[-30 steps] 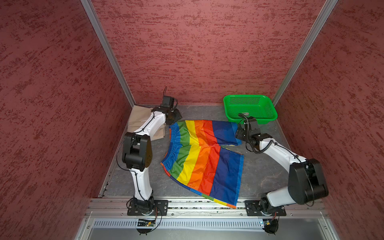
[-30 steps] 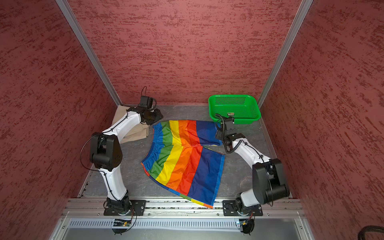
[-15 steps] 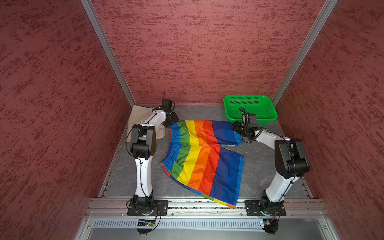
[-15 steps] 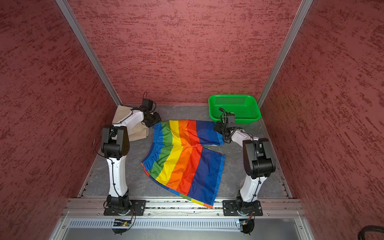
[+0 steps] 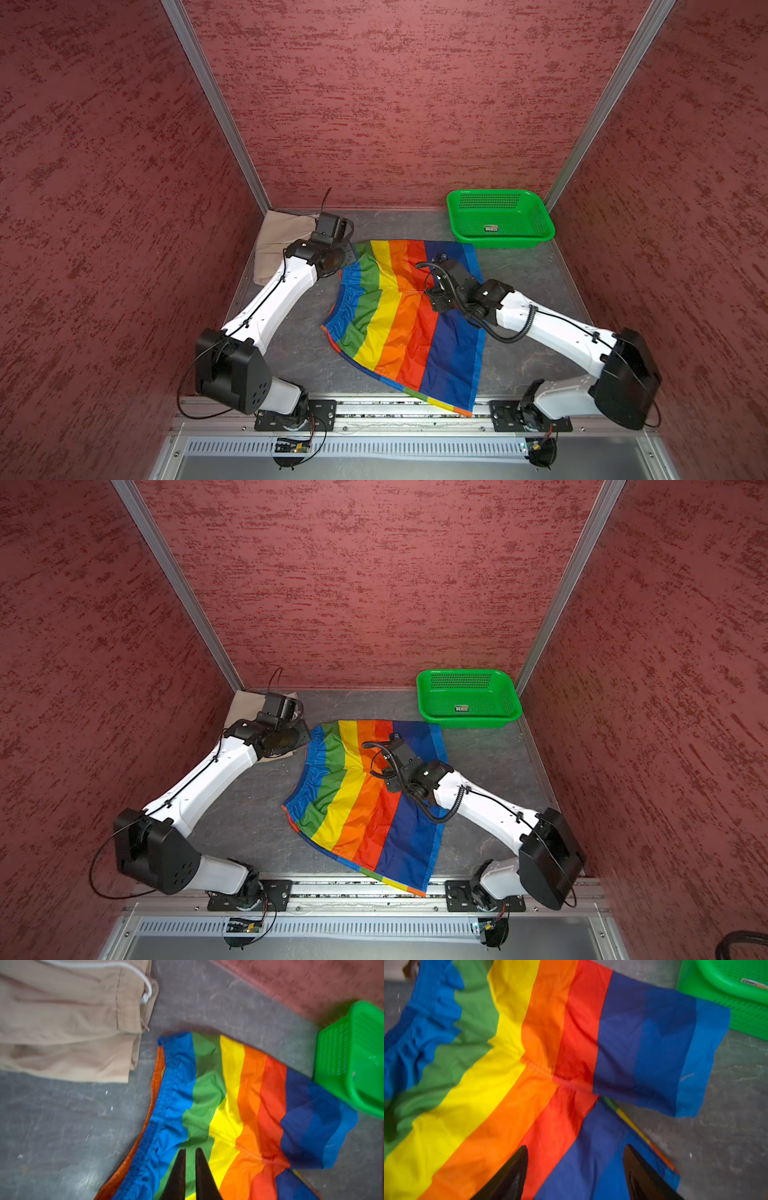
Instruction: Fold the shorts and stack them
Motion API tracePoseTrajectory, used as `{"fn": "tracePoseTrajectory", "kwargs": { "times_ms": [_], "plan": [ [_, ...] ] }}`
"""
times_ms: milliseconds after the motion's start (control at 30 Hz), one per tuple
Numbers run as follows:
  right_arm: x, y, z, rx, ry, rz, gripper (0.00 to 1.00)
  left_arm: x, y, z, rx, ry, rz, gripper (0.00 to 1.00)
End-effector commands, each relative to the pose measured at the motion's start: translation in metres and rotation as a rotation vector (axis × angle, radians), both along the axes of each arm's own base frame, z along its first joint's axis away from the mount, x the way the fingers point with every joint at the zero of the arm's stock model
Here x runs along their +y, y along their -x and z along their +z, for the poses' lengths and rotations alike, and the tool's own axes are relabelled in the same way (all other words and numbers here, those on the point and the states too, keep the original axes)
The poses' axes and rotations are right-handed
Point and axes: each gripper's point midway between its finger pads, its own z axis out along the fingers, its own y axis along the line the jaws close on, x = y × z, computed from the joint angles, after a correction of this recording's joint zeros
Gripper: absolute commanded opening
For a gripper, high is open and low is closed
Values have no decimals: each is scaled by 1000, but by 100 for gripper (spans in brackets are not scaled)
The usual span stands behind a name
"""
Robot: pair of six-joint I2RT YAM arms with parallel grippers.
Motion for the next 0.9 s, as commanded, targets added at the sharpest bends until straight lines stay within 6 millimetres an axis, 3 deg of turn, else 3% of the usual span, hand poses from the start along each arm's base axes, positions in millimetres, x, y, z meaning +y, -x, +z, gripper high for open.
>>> {"fn": "tracePoseTrajectory", "kwargs": {
  "times_ms": [0, 67, 133, 233, 333, 467, 633, 867],
  "plan": [
    [-11, 63, -14, 156, 100, 63, 76, 13, 64, -45, 227, -105, -10, 17],
    [-4, 86, -11, 199, 85, 86, 77, 16, 89, -51, 280, -116, -23, 29],
    [-4, 113, -21, 298, 101, 96, 77, 20, 111, -53, 315, -119, -23, 43],
    [-4, 154, -43, 416, 150, 106, 78, 24, 134, -53, 338, -99, -19, 58],
    [5, 189, -59, 489, 167, 130, 78, 30, 150, -59, 376, -105, -15, 67],
    [9, 217, -75, 550, 199, 153, 79, 25, 153, -68, 397, -125, -42, 73],
    [5, 242, -88, 608, 250, 169, 78, 15, 153, -104, 457, -97, -45, 72],
    [-18, 246, -98, 625, 288, 118, 77, 10, 149, -135, 482, -51, -26, 62]
  ]
}}
